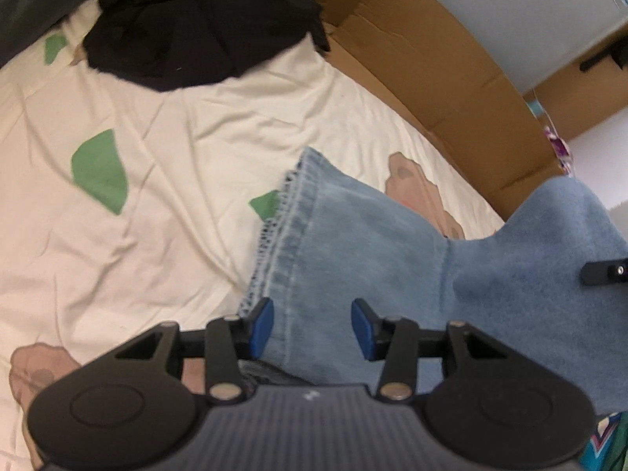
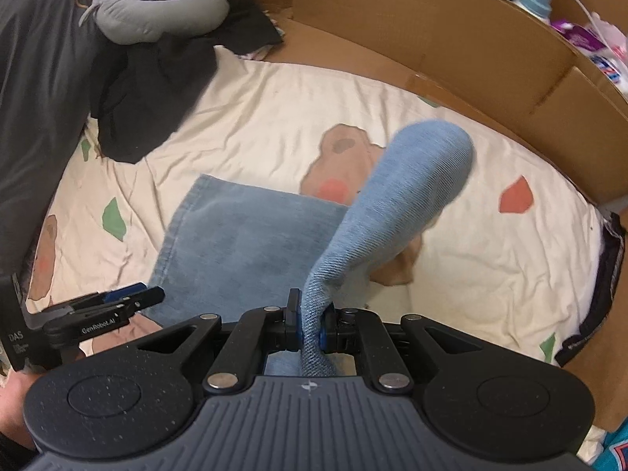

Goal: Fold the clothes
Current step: 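Open the left tool and close it on the folded jeans hem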

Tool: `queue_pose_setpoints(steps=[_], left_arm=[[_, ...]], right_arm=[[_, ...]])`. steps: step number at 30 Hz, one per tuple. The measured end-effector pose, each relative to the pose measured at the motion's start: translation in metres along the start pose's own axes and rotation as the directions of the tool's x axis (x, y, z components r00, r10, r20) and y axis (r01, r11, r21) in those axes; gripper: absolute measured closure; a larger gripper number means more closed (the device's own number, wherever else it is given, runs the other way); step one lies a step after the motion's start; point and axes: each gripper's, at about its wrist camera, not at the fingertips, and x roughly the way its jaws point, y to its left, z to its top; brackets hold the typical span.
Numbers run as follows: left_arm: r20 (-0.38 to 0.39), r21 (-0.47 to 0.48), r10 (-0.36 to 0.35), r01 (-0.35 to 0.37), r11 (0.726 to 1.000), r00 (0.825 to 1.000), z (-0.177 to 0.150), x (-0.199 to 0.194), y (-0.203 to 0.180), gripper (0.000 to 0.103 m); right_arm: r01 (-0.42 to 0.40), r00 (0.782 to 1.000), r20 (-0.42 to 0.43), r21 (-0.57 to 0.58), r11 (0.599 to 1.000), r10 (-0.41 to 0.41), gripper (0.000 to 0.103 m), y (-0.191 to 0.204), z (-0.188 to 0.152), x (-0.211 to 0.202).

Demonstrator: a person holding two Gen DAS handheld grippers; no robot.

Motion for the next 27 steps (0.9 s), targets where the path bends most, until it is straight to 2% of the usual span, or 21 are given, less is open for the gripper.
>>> queue_pose_setpoints(steps=[3,10,14,21,27], left_arm=[[-0.004,-0.039,-0.009,0.009,0.999,1.0,-0.004,0.005,0.012,0.056],[0.01,-0.067,-0.037,0.038,0.997,0.999,-0.013,0.008,0.028,0.071],[0.016,-0.081,-0.05,0.051,0.995,0.999,-0.015,0.009,0.035,0.076],[0.033,-0.096,-0.061,0.064,0.993,0.998,-0.018,0.01,0.04,0.077],[0.037,-0.102,-0.058,0.061,0.993,0.998,-0.019,0.012,0.043,0.076]], right_arm=[[-0.001,1.0,0.004,-0.015,1.0,0.001,0.096,0.015,0.005,0.006],[-0.022,0.999,0.038,0.033,0.999,0.021,0.096,0.04,0.008,0.029],[-0.042,0.998,0.042,0.057,0.997,0.04,0.097,0.055,0.008,0.045],[-0.054,0.997,0.057,0.102,0.993,0.049,0.096,0.08,0.01,0.075],[-0.043,0.998,0.05,0.07,0.997,0.039,0.096,0.1,0.013,0.098]])
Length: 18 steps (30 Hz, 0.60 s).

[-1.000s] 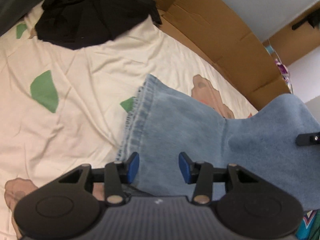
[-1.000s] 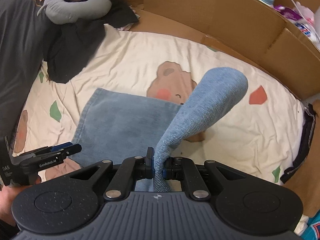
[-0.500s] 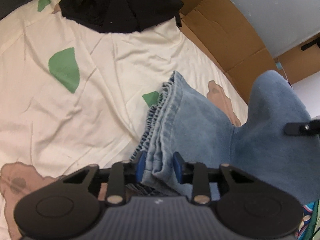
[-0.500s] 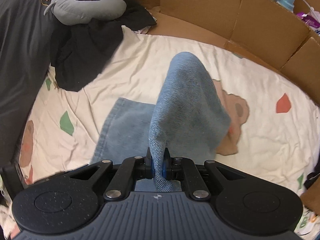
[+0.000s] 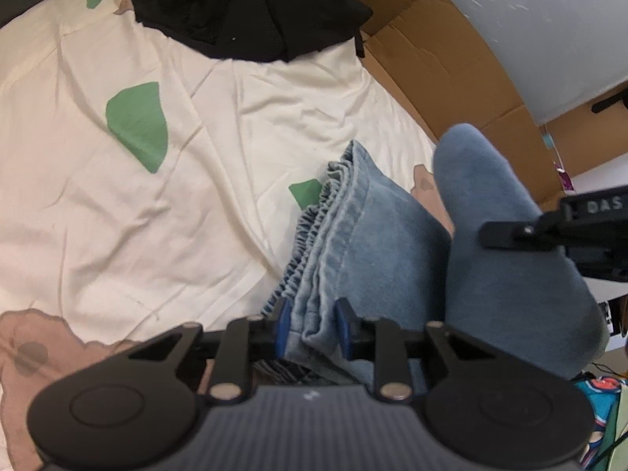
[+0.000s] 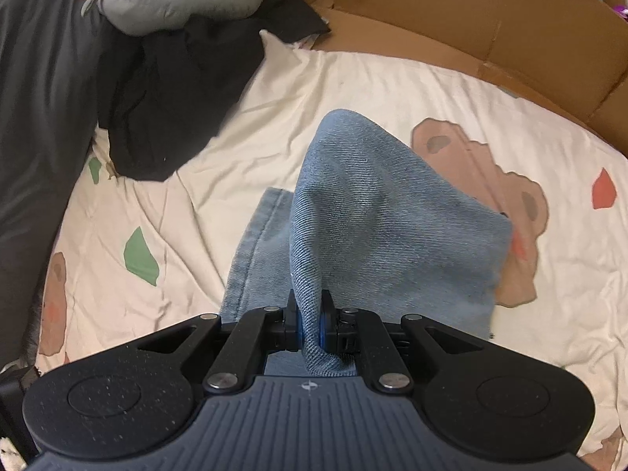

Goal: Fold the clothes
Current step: 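Open the left tool and close it on the folded jeans hem, then open the right tool and release the jeans end onto the stack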

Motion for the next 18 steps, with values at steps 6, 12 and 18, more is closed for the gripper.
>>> queue_pose_setpoints(steps=[6,12,18], left_arm=[[0.0,-0.015,0.006,-0.006,1.0,1.0,-0.001,0.001,0.003,0.077],[0.008,-0.011,0.016,-0.016,1.0,1.0,0.0,-0.005,0.001,0.077],[0.09,0.035,0.055,-0.059,0.998,0.994,0.006,-0.031,-0.005,0.075]], right_arm=[[0.018,1.0,0.004,-0.073,0.997,-0.018,0.096,0.025,0.002,0.015],[0.015,0.999,-0.043,-0.125,0.992,-0.02,0.093,0.039,-0.005,0.03],[-0.085,0.996,-0.045,-0.112,0.99,0.081,0.078,0.049,-0.005,0.002]])
